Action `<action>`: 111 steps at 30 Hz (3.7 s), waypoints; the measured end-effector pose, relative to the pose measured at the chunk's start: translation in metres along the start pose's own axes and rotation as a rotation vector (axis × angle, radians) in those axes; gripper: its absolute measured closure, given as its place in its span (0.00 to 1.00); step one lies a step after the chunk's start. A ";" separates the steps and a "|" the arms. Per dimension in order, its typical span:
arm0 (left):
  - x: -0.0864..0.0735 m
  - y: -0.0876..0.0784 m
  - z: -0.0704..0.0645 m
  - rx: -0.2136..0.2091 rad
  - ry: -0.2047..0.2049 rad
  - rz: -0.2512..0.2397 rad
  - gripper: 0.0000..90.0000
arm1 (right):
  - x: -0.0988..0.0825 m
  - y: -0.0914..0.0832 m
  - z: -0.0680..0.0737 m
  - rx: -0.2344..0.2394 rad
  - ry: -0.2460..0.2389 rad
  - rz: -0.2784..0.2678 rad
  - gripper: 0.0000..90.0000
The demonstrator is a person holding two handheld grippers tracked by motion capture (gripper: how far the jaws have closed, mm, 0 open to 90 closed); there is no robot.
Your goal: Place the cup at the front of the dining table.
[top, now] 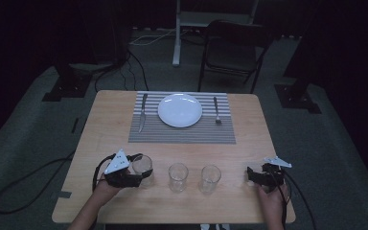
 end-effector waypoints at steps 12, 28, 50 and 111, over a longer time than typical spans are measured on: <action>0.011 0.014 0.017 0.061 -0.005 0.025 0.32 | 0.000 0.000 0.000 0.000 0.000 0.000 0.14; 0.048 0.038 0.046 0.154 -0.047 0.018 0.32 | 0.000 0.000 0.000 0.000 0.001 0.000 0.14; 0.086 0.082 0.101 0.299 -0.132 0.004 0.32 | 0.000 0.000 0.000 0.000 0.000 0.000 0.14; 0.069 0.129 0.143 0.318 -0.244 0.168 0.11 | 0.000 0.000 0.000 -0.001 0.002 0.000 0.14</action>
Point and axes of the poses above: each handheld gripper's, and its own axes: y roughly forward along the jaws, x roughly out of its top, z roughly to its left, the point moved 9 cm from there along y, roughly forward along the jaws, and after that the axes turned 8 degrees about -y, right-handed, at the moved point
